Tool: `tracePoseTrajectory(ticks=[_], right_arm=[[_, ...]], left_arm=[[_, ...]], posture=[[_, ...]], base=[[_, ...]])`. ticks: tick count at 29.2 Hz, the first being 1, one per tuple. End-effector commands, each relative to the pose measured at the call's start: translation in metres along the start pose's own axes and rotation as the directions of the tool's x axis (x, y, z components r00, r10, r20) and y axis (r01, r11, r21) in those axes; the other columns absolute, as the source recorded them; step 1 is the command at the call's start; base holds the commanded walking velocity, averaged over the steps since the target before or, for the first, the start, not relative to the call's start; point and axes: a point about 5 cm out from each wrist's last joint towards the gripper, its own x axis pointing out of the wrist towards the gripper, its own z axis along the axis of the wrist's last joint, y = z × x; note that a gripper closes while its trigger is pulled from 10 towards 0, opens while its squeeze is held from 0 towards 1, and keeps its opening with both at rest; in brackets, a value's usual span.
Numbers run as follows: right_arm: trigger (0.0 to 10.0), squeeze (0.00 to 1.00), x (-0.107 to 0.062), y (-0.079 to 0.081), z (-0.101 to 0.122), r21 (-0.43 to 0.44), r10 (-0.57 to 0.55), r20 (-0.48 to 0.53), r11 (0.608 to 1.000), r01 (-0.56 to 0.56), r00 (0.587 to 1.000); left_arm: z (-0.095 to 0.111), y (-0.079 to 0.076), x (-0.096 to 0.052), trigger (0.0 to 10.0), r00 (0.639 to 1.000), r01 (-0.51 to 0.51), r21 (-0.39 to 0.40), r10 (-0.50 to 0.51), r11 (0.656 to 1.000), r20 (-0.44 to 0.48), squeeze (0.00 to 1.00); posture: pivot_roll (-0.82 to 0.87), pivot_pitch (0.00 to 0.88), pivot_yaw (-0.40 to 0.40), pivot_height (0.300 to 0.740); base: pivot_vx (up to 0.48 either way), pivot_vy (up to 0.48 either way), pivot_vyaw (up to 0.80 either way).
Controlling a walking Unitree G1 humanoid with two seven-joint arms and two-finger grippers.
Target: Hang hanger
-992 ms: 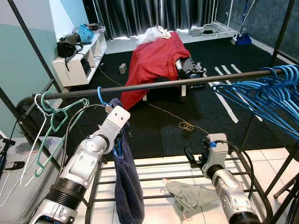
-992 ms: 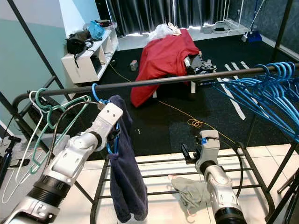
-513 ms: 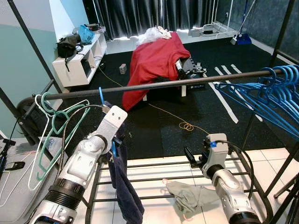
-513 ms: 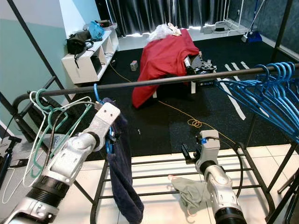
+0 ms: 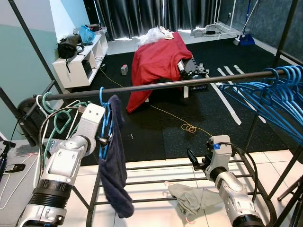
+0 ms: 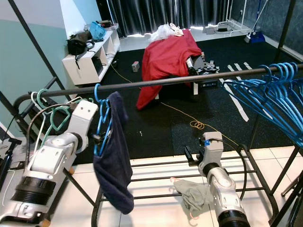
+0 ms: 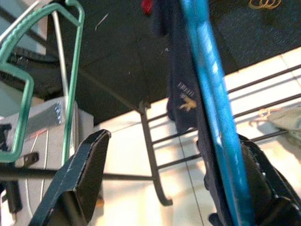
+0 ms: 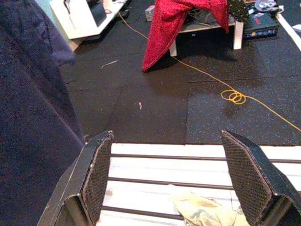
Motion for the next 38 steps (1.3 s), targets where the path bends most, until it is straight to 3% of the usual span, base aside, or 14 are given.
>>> tracePoseTrajectory(ticks=[1,9,16,21,22,24,27,29,38], right_arm=[[10.0,0.0,0.0,0.004,0.0,0.019,0.012,0.002,1.0,-0.012,1.0],[10.0,0.0,0.0,0.004,0.0,0.021,0.011,0.002,1.0,-0.011,1.0],[10.0,0.0,0.0,0.004,0.0,0.021,0.01,0.001,1.0,-0.01,1.0],[10.0,0.0,0.0,0.004,0.0,0.021,0.012,-0.003,1.0,-0.012,1.0],[10.0,0.0,0.0,0.003,0.0,0.02,0.013,-0.004,1.0,-0.013,1.0],[10.0,0.0,0.0,0.003,0.0,0.02,0.013,-0.004,1.0,-0.013,1.0],[10.0,0.0,0.0,0.002,0.0,0.019,0.013,-0.006,1.0,-0.013,1.0],[10.0,0.0,0.001,0.002,0.0,0.019,0.012,-0.007,1.0,-0.012,1.0],[10.0,0.0,0.001,0.001,0.0,0.017,0.014,-0.01,1.0,-0.014,1.0]], left_arm=[[-0.006,0.006,-0.003,0.0,0.999,-0.022,0.028,0.023,0.999,-0.033,0.0],[-0.007,-0.007,-0.002,0.0,0.999,0.038,0.059,-0.036,0.998,-0.04,0.0],[-0.003,-0.005,-0.003,0.0,0.999,0.036,0.063,-0.035,0.997,-0.022,0.0],[0.008,-0.004,-0.005,0.0,0.996,0.058,0.071,-0.062,0.996,0.058,0.0],[0.012,0.0,-0.008,0.0,0.992,0.064,0.087,-0.073,0.994,0.1,0.0],[0.012,0.0,-0.008,0.0,0.992,0.064,0.087,-0.073,0.994,0.1,0.0],[0.023,0.032,-0.02,0.0,0.976,0.047,0.034,-0.053,0.998,0.211,0.0],[0.024,0.045,-0.028,0.0,0.967,0.043,0.008,-0.044,0.999,0.253,0.0],[0.003,0.045,-0.041,0.0,0.949,0.136,-0.019,-0.125,0.991,0.289,0.0]], posture=[[-0.14,0.0,0.097,0.74],[-0.15,0.0,0.099,0.74],[-0.15,0.0,0.101,0.74],[-0.15,0.0,0.095,0.74],[-0.15,0.0,0.095,0.74],[-0.15,0.0,0.095,0.74],[-0.15,0.0,0.092,0.74],[-0.15,0.0,0.092,0.74],[-0.14,0.0,0.08,0.74]], base=[[0.0,0.0,0.0],[0.0,0.0,0.0],[0.0,0.0,0.0],[0.0,0.0,0.0],[0.0,0.0,0.0],[0.0,0.0,0.0],[0.0,0.0,0.0],[0.0,0.0,0.0],[0.0,0.0,0.0]])
